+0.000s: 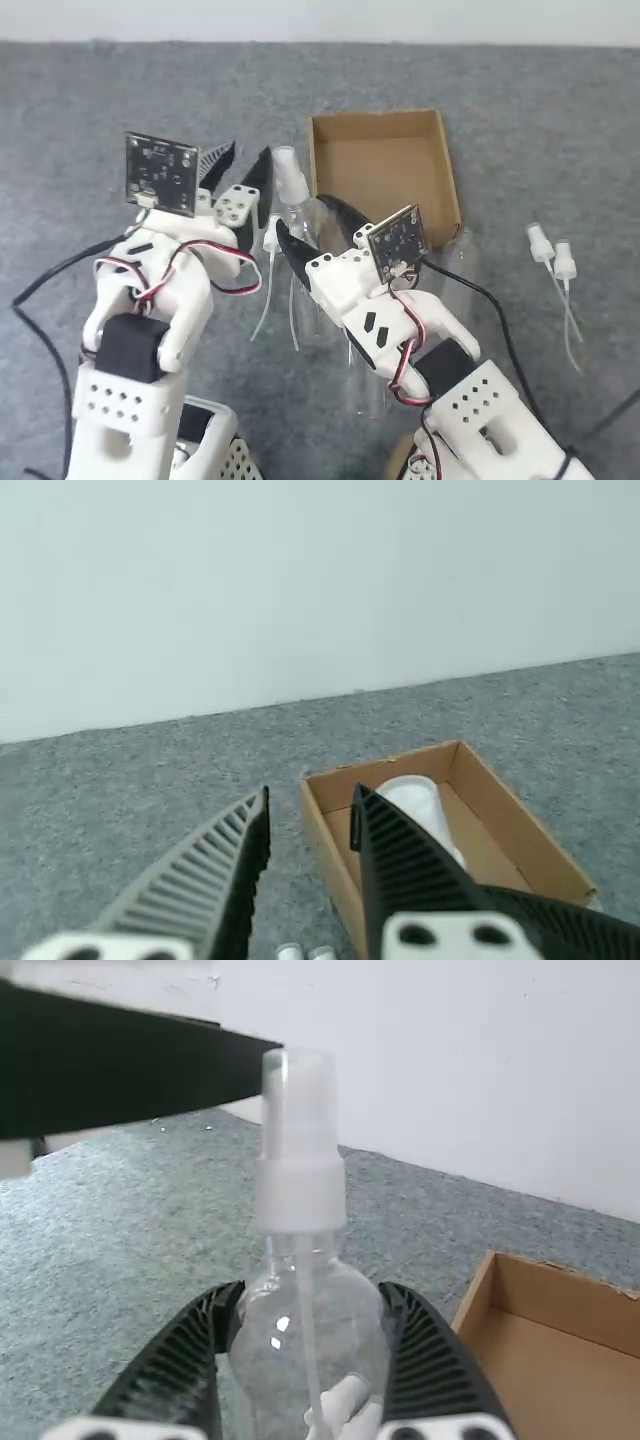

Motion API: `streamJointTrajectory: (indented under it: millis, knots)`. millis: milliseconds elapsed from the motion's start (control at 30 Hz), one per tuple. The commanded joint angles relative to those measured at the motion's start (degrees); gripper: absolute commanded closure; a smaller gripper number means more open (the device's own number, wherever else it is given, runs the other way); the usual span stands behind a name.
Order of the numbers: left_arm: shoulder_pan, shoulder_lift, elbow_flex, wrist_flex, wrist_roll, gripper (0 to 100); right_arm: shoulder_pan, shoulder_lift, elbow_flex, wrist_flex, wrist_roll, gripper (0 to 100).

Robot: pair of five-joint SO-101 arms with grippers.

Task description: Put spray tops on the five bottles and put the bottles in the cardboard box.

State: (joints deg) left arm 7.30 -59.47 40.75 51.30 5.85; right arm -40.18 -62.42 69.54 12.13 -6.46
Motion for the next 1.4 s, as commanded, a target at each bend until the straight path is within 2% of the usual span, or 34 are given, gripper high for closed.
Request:
streamJointTrajectory:
  millis: [0, 100, 233, 367, 567, 667, 800, 900, 1033, 1200, 1367]
  knots:
    - [-3.6, -0.79, -5.05, 3.25, -0.35, 88, 0.92, -1.63, -1.93, -1.36, 0.79, 99.3]
    - [-6.24, -0.88, -9.27, 7.91, -0.18, 88, 3.38, -1.36, -2.73, -1.36, 0.79, 99.3]
    - [-6.51, -0.88, -9.71, 11.6, -0.09, 88, 3.91, -0.48, -5.63, -1.36, 0.79, 99.4]
    - [-6.51, -2.99, -3.56, 10.46, -0.09, 84, 4.0, 6.73, -12.31, -1.36, 0.79, 99.4]
    - [-6.24, -16.26, 10.59, 7.74, -2.55, 82, 4.35, 22.37, -25.41, -1.8, 0.7, 99.4]
    - [-3.25, -20.66, 16.04, 8.09, -4.31, 82, 5.85, 28.7, -32.62, -1.45, 0.7, 99.4]
    - [3.96, -22.68, 21.32, 8.09, -4.66, 74, 7.25, 35.12, -39.82, -0.84, 0.62, 99.4]
    - [6.77, -22.51, 21.85, 7.38, -4.75, 71, 6.9, 37.85, -43.87, 3.91, 0.44, 99.4]
    - [6.86, -22.42, 22.73, 2.2, -4.57, 71, 4.09, 37.49, -46.59, 11.38, 0.44, 99.4]
    - [6.77, -22.42, 26.51, -2.99, -4.57, 71, 2.77, 32.22, -46.86, 20.62, 0.44, 99.4]
    - [6.77, -22.42, 27.56, -3.52, -4.66, 71, 2.95, 25.19, -46.86, 28.7, 0.35, 99.4]
